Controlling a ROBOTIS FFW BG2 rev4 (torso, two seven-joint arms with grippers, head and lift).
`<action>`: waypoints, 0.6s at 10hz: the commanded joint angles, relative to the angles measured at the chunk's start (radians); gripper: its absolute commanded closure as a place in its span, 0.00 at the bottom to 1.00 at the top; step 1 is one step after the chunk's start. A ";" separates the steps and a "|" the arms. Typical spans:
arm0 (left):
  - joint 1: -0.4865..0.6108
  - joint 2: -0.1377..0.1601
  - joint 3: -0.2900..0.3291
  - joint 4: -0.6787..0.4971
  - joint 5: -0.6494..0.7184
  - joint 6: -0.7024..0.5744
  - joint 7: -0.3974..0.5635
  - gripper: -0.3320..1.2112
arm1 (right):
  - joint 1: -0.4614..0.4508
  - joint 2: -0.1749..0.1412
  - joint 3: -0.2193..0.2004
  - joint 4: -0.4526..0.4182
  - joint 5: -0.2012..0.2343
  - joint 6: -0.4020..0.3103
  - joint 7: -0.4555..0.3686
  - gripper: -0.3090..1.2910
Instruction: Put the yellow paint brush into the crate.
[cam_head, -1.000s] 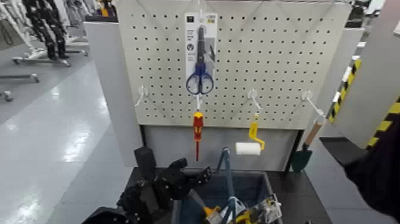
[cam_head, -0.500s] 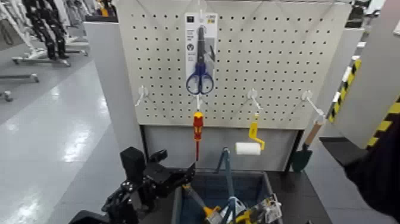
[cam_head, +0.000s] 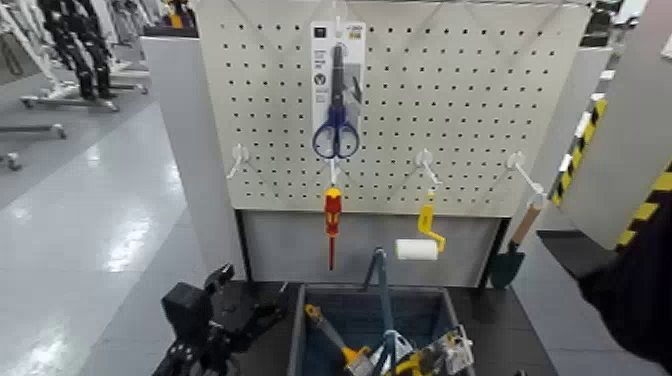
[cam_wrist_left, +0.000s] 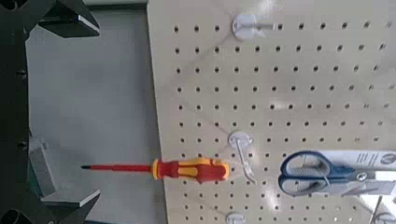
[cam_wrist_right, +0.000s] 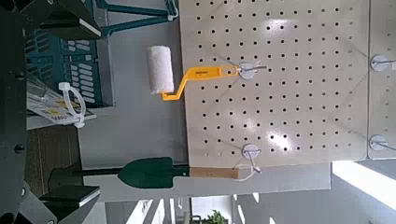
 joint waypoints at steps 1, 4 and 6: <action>0.074 -0.020 0.041 -0.031 -0.054 -0.045 0.058 0.28 | -0.002 -0.004 0.008 0.002 -0.006 0.004 -0.005 0.28; 0.148 -0.029 0.052 -0.057 -0.089 -0.077 0.122 0.28 | -0.003 -0.009 0.012 0.000 -0.018 0.019 -0.005 0.28; 0.180 -0.029 0.056 -0.065 -0.112 -0.104 0.147 0.28 | -0.005 -0.009 0.012 0.000 -0.020 0.024 -0.005 0.28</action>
